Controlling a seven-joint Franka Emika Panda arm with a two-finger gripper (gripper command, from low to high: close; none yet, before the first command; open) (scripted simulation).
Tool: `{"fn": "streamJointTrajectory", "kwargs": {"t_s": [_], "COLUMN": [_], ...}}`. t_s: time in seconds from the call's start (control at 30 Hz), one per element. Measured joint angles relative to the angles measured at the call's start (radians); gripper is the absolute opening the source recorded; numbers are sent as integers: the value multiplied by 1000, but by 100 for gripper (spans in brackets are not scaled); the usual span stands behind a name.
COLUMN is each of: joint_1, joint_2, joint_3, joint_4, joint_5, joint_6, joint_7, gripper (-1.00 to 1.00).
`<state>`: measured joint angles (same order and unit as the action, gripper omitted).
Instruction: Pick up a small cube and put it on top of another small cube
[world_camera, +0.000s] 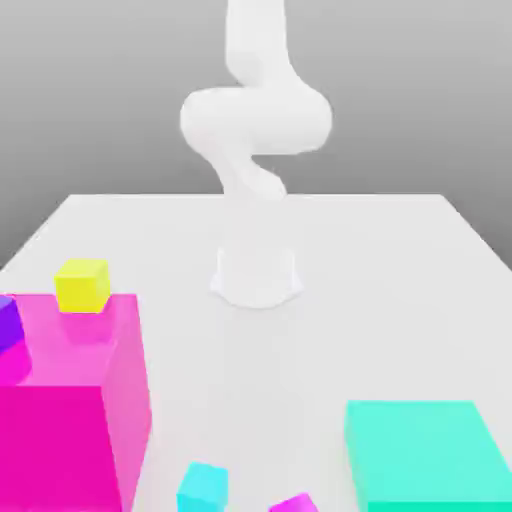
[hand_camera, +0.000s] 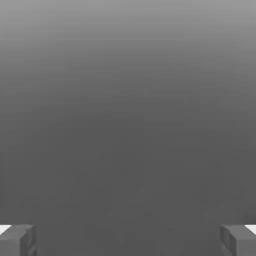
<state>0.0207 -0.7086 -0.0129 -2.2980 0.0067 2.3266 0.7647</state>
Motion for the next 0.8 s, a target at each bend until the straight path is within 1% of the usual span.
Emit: {"fn": "streamJointTrajectory", "kwargs": {"t_s": [0.4,0.63,0.8], "joint_1": [78,99,104], "joint_2": [441,695,875], "joint_3": [-44,-42,-35], "joint_4": [10,15,19], "joint_5": [47,68,62], "joint_6": [129,203,257], "joint_7": [-182,-281,-338], "gripper": [0,0,0]}}
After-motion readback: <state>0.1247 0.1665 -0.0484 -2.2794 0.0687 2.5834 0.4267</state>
